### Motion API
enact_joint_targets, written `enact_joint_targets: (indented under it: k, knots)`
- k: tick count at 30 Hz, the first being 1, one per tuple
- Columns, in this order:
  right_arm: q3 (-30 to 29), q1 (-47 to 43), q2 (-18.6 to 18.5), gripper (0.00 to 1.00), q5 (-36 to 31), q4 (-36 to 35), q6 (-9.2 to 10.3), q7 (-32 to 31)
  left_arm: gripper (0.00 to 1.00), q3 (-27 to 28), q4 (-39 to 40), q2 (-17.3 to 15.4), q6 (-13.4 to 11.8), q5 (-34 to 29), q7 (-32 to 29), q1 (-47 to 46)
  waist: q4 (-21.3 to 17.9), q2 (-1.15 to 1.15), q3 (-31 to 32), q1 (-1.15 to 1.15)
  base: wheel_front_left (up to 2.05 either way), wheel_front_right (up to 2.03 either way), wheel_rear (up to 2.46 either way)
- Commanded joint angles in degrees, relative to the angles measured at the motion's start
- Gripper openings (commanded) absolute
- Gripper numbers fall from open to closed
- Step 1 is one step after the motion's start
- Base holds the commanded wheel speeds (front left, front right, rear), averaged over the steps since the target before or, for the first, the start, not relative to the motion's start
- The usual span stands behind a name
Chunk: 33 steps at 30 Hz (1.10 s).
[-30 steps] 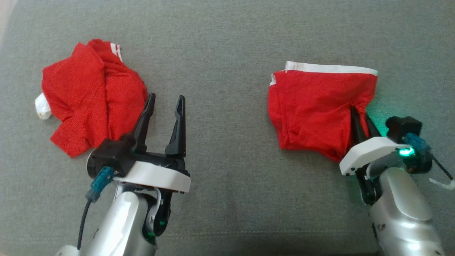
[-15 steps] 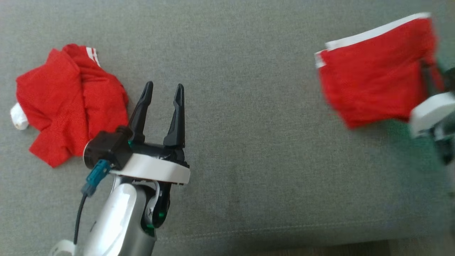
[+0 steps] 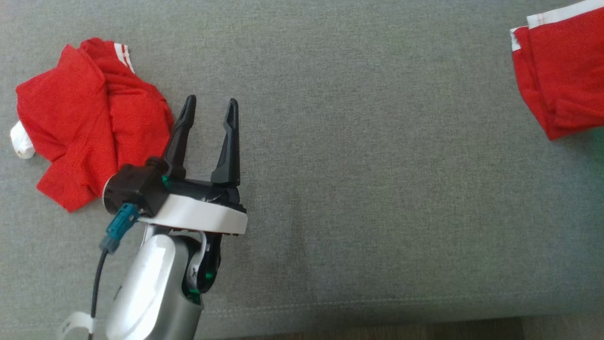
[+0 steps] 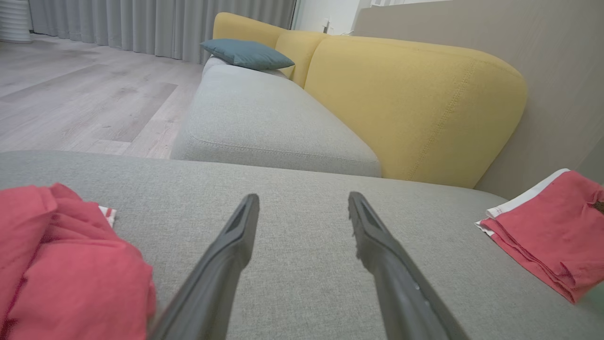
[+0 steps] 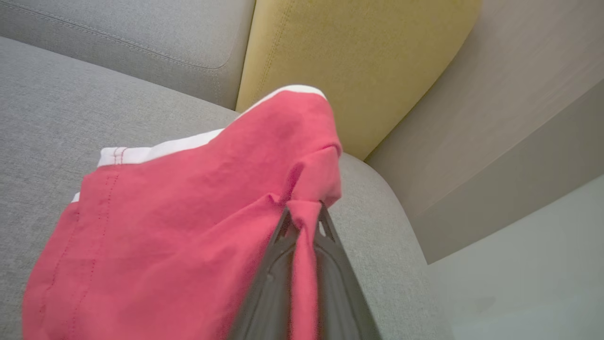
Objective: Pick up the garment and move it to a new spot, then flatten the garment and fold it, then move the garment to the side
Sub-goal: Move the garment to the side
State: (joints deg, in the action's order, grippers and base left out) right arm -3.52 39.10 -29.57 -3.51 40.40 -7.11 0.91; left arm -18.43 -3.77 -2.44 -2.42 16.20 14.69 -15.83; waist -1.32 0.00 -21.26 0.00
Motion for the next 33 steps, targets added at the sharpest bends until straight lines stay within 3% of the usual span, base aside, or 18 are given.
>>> enact_joint_targets:
  k: [1,7,8,9,10,16,22,33]
  knots:
    - [0.03,0.57,-1.75,0.00,0.51,-1.12,-0.37,0.45,1.00,2.20,1.87,-0.43,0.43,-0.52,0.30,-1.66,0.09,0.00,-0.05,0.00,0.00,0.00,0.00]
    - [-0.42,1.20,-1.19,0.00,0.81,0.01,-0.37,1.00,1.00,2.72,1.88,-0.43,0.44,-0.63,0.30,-1.42,-0.17,0.00,-0.02,0.00,0.00,0.00,0.00]
    - [-0.70,1.32,-0.76,0.26,1.37,0.09,-0.37,1.16,1.00,2.74,1.82,-0.43,0.45,-0.62,0.30,-1.39,-0.23,0.00,0.05,0.00,0.00,0.00,0.00]
    - [-1.11,1.46,-0.14,0.74,2.34,0.20,-0.37,1.27,1.00,2.75,1.74,-0.43,0.46,-0.62,0.30,-1.37,-0.27,0.00,0.16,0.00,0.00,0.00,0.00]
    - [-1.25,1.55,0.33,1.00,3.16,0.24,-0.37,1.35,1.00,2.75,1.66,-0.43,0.46,-0.59,0.31,-1.35,-0.32,0.00,0.29,0.00,0.00,0.00,0.00]
    - [-0.19,2.22,1.31,1.00,5.43,-1.36,-0.37,2.80,1.00,2.61,1.12,-0.43,0.47,-0.15,0.31,-1.14,-0.38,0.00,1.98,0.00,0.00,0.00,0.00]
    - [0.37,2.41,4.70,1.00,6.65,-5.00,-0.37,4.38,1.00,2.55,1.11,-0.43,0.10,0.54,0.31,-0.53,-0.20,0.00,4.40,0.00,0.00,0.00,0.00]
    - [2.28,-6.60,20.81,1.00,8.03,-18.05,-0.37,4.76,1.00,3.89,1.86,-0.43,-1.11,1.41,0.31,2.60,0.97,0.00,11.63,0.00,0.00,0.00,0.00]
